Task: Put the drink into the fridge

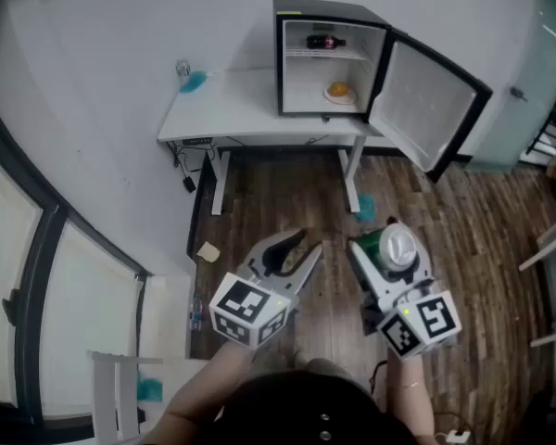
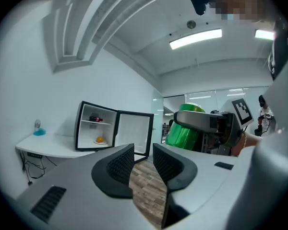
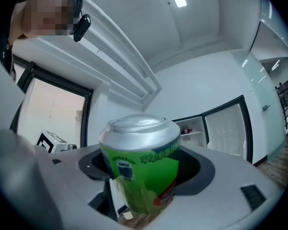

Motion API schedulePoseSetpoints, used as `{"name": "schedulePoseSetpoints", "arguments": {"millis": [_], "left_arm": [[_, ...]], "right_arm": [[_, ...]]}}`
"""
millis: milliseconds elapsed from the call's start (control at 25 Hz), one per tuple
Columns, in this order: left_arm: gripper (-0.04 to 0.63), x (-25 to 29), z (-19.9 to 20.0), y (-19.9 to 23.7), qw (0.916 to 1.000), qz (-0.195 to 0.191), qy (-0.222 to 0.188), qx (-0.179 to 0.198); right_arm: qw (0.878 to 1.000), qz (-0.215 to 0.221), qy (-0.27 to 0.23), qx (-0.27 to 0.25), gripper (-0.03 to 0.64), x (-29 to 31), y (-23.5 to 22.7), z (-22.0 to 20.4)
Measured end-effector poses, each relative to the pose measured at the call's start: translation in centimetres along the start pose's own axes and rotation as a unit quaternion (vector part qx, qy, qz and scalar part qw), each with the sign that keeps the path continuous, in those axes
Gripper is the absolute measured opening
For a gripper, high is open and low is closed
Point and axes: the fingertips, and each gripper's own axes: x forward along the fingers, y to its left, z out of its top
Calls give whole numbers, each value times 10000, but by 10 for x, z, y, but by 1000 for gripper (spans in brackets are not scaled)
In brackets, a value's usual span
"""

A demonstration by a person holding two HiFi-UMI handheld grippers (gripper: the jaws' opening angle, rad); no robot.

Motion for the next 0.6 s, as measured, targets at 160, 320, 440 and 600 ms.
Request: {"name": "schedulePoseSetpoints", "arguments": {"millis": [160, 320, 440, 600], "left_arm": [[127, 5, -2, -1, 10000, 33, -15, -35], [127, 8, 0, -1, 10000, 37, -44, -50], [127, 9, 1, 2, 9999, 50, -70, -67], [127, 14, 0, 3, 9999, 60, -62, -68]], "right_arm": [[9999, -11, 25, 120, 348, -1, -7, -9], [9999, 42, 77, 136, 348, 2, -7, -14], [9998, 81, 68, 157, 349, 5, -6, -14], [9997, 74, 65, 234, 348, 9, -13, -15]]}}
